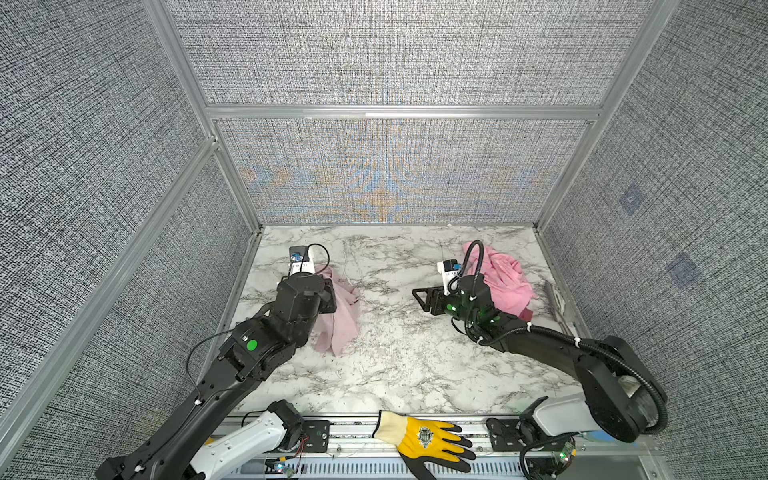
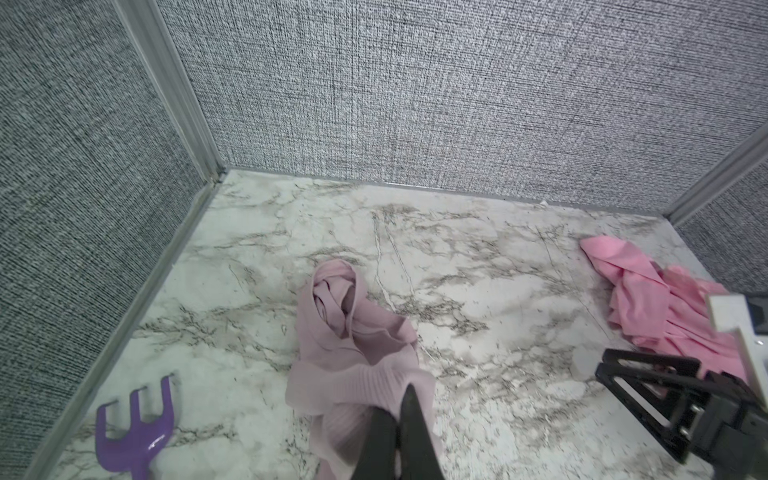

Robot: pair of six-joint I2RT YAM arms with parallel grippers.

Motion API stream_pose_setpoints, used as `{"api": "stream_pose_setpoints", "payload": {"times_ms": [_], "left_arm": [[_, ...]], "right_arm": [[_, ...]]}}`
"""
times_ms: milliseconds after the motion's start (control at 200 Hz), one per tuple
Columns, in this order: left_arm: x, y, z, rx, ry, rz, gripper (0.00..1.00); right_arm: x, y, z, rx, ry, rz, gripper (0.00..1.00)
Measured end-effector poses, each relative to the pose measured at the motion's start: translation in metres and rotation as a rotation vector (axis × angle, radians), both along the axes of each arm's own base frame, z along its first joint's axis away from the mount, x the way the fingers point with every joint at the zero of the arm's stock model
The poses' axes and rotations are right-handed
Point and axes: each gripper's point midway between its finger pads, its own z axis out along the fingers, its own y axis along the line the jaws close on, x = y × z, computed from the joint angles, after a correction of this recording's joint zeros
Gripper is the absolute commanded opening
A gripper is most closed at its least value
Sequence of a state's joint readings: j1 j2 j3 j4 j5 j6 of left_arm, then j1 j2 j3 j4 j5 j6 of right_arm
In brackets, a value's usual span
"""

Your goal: Pick out a specific cloth from the pile

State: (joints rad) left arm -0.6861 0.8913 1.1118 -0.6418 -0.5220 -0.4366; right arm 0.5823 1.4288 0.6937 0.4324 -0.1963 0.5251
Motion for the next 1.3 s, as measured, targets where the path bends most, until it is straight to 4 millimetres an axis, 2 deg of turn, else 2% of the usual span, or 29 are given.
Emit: {"api": "stream_pose_setpoints", "payload": {"times_ms": [265, 455, 610, 751, 911, 1156, 1196, 1216, 1251, 1301], "left_arm": [[0.054, 0.023, -0.036, 0.03, 0.028, 0.057, 0.0], [0.093, 0.029, -0.059, 0.024, 0.065, 0.058, 0.0], [0.123, 0.042, -0.082, 0.009, 0.101, 0.081, 0.0], [0.14, 0.04, -0.108, -0.013, 0.133, 0.058, 0.0], [0.156, 0.043, -0.146, -0.02, 0.203, 0.059, 0.0], [0.169, 0.042, -0.198, -0.041, 0.307, 0.072, 0.0], [0.172, 0.042, -0.204, -0.045, 0.32, 0.077, 0.24], [0.173, 0.042, -0.207, -0.048, 0.326, 0.077, 0.33], [0.175, 0.041, -0.211, -0.052, 0.336, 0.077, 0.4], [0.179, 0.041, -0.215, -0.066, 0.346, 0.083, 0.44]], "right_arm": [[0.0, 0.003, -0.002, 0.013, 0.017, 0.01, 0.65], [0.003, -0.001, 0.004, 0.013, 0.007, 0.001, 0.65], [0.008, -0.007, 0.002, 0.003, 0.011, -0.014, 0.65], [0.013, -0.01, -0.001, -0.008, 0.024, -0.025, 0.65], [0.02, -0.012, -0.002, -0.017, 0.025, -0.029, 0.65], [0.021, -0.016, -0.005, -0.031, 0.04, -0.026, 0.65], [0.02, -0.017, -0.005, -0.034, 0.043, -0.027, 0.65], [0.02, -0.018, -0.005, -0.034, 0.043, -0.027, 0.65], [0.019, -0.019, -0.004, -0.034, 0.043, -0.029, 0.65], [0.018, -0.019, -0.003, -0.032, 0.04, -0.027, 0.65]]}}
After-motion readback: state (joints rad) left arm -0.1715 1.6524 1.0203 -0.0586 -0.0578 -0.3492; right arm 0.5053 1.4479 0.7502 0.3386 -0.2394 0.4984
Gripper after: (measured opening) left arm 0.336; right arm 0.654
